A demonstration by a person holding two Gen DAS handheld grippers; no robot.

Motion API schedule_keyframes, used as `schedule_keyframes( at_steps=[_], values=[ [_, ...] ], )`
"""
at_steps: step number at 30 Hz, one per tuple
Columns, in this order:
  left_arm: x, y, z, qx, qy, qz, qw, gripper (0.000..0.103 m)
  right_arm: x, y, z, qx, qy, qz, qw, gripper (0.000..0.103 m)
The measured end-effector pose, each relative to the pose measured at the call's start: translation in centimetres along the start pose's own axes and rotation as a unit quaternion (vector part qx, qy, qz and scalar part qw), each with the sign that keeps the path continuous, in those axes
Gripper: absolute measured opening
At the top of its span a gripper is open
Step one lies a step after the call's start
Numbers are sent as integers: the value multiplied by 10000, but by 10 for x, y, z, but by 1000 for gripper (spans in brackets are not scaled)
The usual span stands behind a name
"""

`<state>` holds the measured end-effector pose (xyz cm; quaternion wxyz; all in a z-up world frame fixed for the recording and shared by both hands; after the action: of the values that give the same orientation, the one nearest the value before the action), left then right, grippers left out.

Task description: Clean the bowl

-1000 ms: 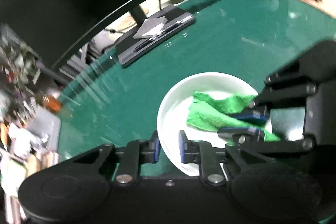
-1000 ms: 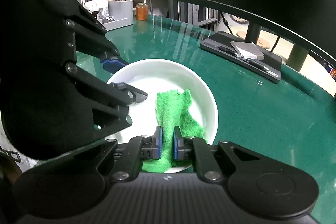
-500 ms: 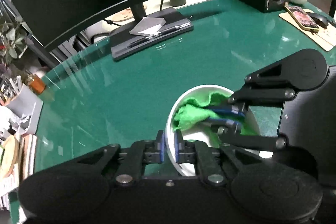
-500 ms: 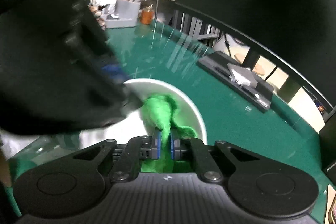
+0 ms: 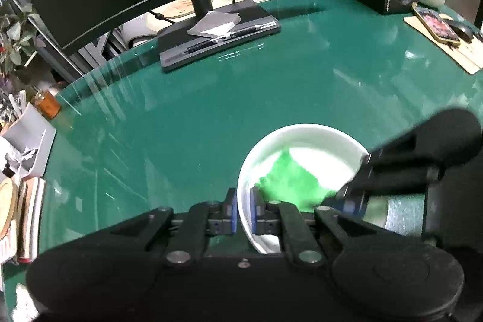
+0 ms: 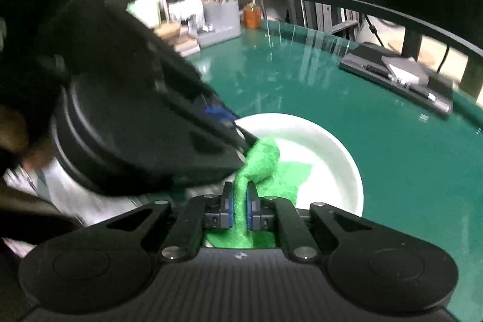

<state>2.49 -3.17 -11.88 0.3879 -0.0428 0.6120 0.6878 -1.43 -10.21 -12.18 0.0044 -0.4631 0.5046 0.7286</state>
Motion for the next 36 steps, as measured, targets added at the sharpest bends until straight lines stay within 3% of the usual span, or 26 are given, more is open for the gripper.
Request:
schedule_keyframes(
  at_steps=[2,3,4,6,11,13,15,17,19,23,26,28,31,36],
  values=[
    [1,-1,1,-17,14,6,10000,10,-4,2,-9,402,83,-3,9992,7],
    [2,-2,2,-1,46,20,10000,10,-8,4,-15,627,83,-62,9980,12],
    [2,-2,4,21,86,38,10000,10,-11,9,-17,483,-4,-160,9987,12],
    [2,-3,5,25,105,47,9999,10,-14,15,-15,141,-45,-160,9998,43],
    [1,-4,7,13,108,37,9999,10,-16,33,-9,-150,-31,-196,9997,46],
    [1,-4,8,13,98,19,9999,10,-18,37,-14,-151,-162,-285,9993,44],
    [1,-4,7,-32,4,-13,10000,11,-17,32,-21,-83,-309,-240,9992,21],
    [1,-4,5,-51,-38,-27,10000,11,-15,25,-22,-47,-284,-173,9994,19],
    [1,-3,5,-57,-69,-47,9999,11,-10,11,-25,-31,-250,25,9997,6],
    [1,-3,1,-133,-199,-89,9997,11,-4,1,-19,75,-139,263,9995,4],
    [2,-3,-1,-135,-264,-104,9995,11,-5,3,12,-202,471,287,9983,4],
    [3,-2,-3,-194,-352,-135,9991,12,-9,1,13,32,798,277,9964,4],
    [4,-1,-6,-182,-405,-165,9989,12,-21,1,-3,799,983,158,9918,4],
    [-2,5,-15,-294,-672,-465,9962,9,-16,-2,-10,815,657,404,9937,3]
  ],
)
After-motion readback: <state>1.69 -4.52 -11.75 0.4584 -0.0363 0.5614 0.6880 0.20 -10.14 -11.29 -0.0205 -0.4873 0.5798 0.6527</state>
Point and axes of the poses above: each gripper's, at about its wrist camera, not at the fingertips, and y roughly against the way its jaws point, z to its left, x to its underside, the point moved 7 cm from there along -y, roughly the way its jaws point, and after that the axes turned 4 degrees about -x, right-handed, at the moved point
